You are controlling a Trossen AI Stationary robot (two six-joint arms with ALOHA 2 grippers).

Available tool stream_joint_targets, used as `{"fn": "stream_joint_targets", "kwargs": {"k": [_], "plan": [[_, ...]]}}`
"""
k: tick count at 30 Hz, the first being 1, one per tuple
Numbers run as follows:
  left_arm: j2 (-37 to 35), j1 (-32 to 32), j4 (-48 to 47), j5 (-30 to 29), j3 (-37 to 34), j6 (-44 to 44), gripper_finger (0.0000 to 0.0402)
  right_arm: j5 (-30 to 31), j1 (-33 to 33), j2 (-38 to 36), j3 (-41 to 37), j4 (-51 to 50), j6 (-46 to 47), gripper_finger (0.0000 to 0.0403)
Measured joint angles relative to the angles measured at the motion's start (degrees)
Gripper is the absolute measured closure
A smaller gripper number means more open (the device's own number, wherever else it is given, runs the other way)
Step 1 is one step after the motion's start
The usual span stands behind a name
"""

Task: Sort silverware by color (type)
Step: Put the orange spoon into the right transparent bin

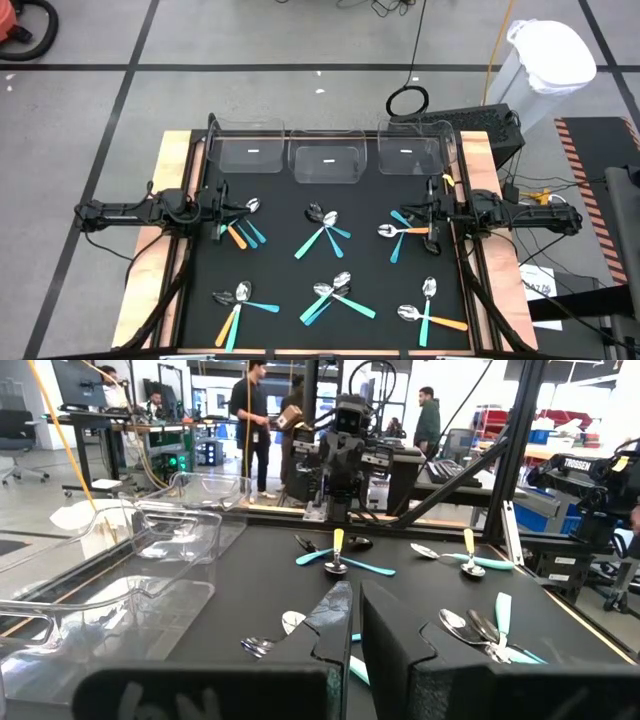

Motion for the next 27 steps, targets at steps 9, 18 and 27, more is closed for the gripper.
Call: {"fn": "stream_joint_targets", "kwargs": {"k": [9, 18, 27], "plan": [[-0.01, 0.03, 0.00, 0.00, 0.01, -0.01, 0.0375, 5.40, 0.00, 0.00, 0.00, 3.17, 23.79, 0.0390], [0.02, 0.03, 3.33, -0.11, 0.02, 3.00, 0.0375, 24.78, 0.00, 0.00, 0.00, 2.90, 51.56, 0.0390], [0.02, 0.03, 17.47, -6.79, 0.00, -9.40, 0.0375, 32.61, 0.00, 0.00, 0.00, 2.31, 61.27, 0.0390]]}}
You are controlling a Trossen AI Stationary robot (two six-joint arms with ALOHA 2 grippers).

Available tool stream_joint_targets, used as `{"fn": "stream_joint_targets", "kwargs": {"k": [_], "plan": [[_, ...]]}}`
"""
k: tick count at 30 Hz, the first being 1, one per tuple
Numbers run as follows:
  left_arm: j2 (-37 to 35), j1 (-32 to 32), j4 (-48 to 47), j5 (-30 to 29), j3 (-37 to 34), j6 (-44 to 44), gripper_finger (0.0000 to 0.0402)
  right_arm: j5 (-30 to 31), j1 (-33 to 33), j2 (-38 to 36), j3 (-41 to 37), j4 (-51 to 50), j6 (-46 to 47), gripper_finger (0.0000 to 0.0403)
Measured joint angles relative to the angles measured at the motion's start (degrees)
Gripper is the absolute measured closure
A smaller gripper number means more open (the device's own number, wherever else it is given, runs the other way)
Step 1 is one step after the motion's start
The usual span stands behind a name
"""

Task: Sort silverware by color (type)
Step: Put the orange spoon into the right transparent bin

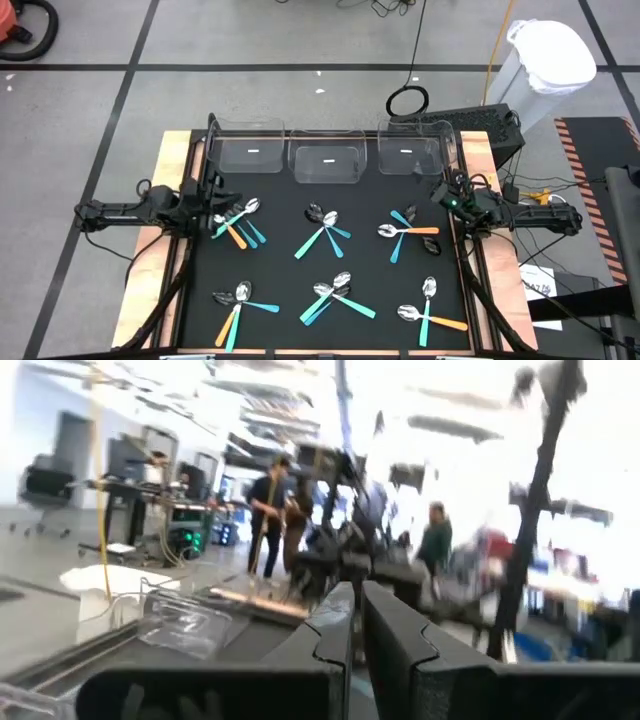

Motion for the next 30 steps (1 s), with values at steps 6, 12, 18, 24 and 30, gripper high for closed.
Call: {"fn": "stream_joint_targets", "kwargs": {"k": [6, 12, 18, 24, 30], "plan": [[0.00, 0.00, 1.77, -1.28, 0.00, -10.67, 0.0375, -1.55, 0.02, -0.02, 0.00, -0.76, 1.40, 0.0390], [0.00, 0.00, 2.46, -1.72, 0.00, -11.70, 0.0375, -5.48, 0.02, 0.00, 0.00, -1.79, 1.64, 0.0390], [0.83, 0.00, -3.39, -8.55, 0.19, -14.30, 0.0375, -5.78, 0.02, 0.00, 0.00, -2.34, 1.21, 0.0376], [5.90, -0.02, -4.53, -8.34, 0.50, -21.26, 0.0375, -6.23, 0.02, 0.26, 2.11, -2.38, -4.48, 0.0320], [13.04, 0.00, -1.90, -10.64, 3.42, -23.00, 0.0375, -6.18, -1.01, 3.13, 5.99, -2.47, -5.43, 0.0252]]}}
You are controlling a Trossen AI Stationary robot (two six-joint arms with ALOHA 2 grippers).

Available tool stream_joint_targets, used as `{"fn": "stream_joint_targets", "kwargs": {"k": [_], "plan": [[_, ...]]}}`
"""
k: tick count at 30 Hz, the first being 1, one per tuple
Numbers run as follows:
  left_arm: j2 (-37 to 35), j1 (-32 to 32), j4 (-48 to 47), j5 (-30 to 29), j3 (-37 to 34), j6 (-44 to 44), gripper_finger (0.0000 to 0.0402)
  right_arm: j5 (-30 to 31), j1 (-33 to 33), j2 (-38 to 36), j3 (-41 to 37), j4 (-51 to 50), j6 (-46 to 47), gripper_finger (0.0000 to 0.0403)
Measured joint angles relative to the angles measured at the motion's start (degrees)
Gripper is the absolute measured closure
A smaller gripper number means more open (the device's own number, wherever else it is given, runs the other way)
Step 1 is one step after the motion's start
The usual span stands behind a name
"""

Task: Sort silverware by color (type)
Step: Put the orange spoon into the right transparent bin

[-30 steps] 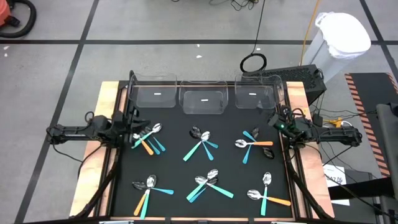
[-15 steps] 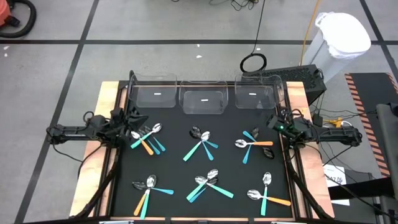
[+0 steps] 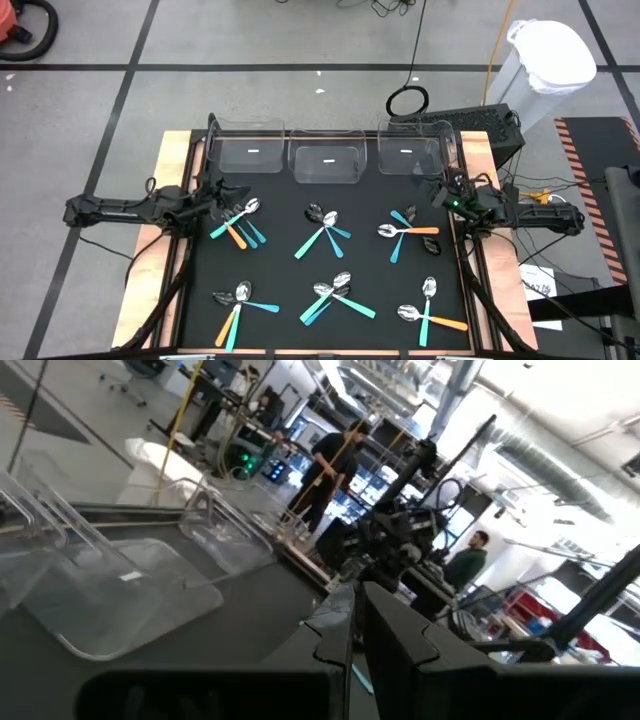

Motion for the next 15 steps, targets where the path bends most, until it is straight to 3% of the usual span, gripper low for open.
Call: {"fn": "stream_joint_targets", "kwargs": {"k": [3, 9, 15], "plan": [[4.55, 0.68, -0.31, -0.39, 3.69, -0.51, 0.0375, -0.37, -0.61, 4.18, 1.21, -0.86, 4.22, 0.0234], [12.84, 2.51, -5.11, 3.24, 12.44, -0.30, 0.0375, -8.43, -1.00, 17.03, 8.01, -6.83, 8.39, 0.0233], [15.44, 3.51, -0.10, 1.71, 16.07, 3.33, 0.0375, -14.67, -0.96, 34.35, 25.05, -30.63, 8.44, 0.0236]]}}
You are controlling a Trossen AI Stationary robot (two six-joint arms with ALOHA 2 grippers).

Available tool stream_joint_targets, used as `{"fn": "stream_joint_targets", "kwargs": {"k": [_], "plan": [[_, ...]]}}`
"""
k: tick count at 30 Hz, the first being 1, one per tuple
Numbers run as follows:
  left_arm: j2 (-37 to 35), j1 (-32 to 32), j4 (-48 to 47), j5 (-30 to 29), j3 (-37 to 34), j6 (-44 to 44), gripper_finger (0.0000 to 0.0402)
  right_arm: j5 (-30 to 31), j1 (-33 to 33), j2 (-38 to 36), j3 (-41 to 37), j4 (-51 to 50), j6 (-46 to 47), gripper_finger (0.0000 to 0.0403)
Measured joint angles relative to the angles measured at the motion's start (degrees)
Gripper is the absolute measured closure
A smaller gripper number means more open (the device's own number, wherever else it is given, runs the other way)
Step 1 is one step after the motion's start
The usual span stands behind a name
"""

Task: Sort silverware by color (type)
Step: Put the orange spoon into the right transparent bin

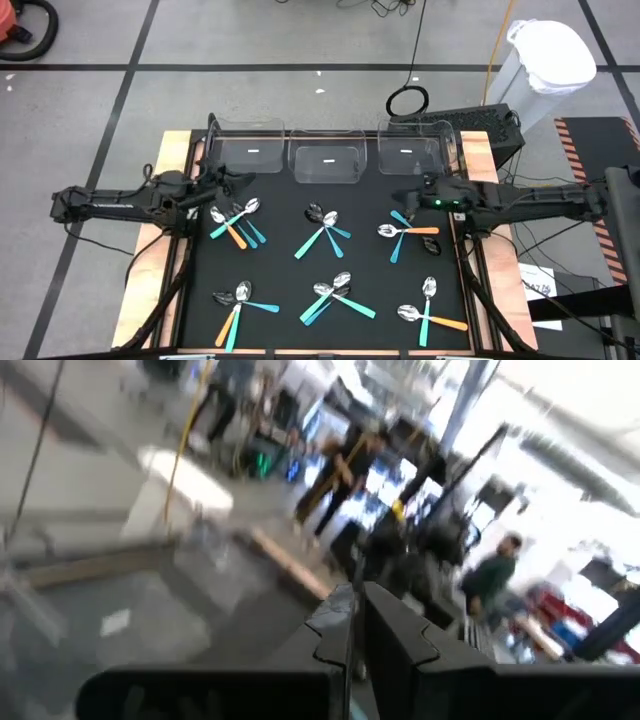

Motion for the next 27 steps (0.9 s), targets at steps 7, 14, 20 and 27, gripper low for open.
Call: {"fn": "stream_joint_targets", "kwargs": {"k": [7, 14, 20, 27], "plan": [[0.04, 0.01, 3.43, -3.81, 0.07, 8.48, 0.0375, -3.25, -0.02, 18.42, 18.68, -34.45, -1.40, 0.0237], [0.87, 0.01, 0.05, -6.18, 0.07, 9.87, 0.0375, -13.80, 3.03, 29.08, 19.53, -35.58, -16.16, 0.0237], [0.83, -0.01, -2.35, -5.91, 0.07, 9.51, 0.0375, -14.89, 5.05, 36.01, 19.23, -34.65, -24.73, 0.0237], [0.90, -0.01, -5.89, -5.57, 0.07, 9.52, 0.0375, -14.77, 5.38, 41.63, 19.21, -36.34, -32.90, 0.0237]]}}
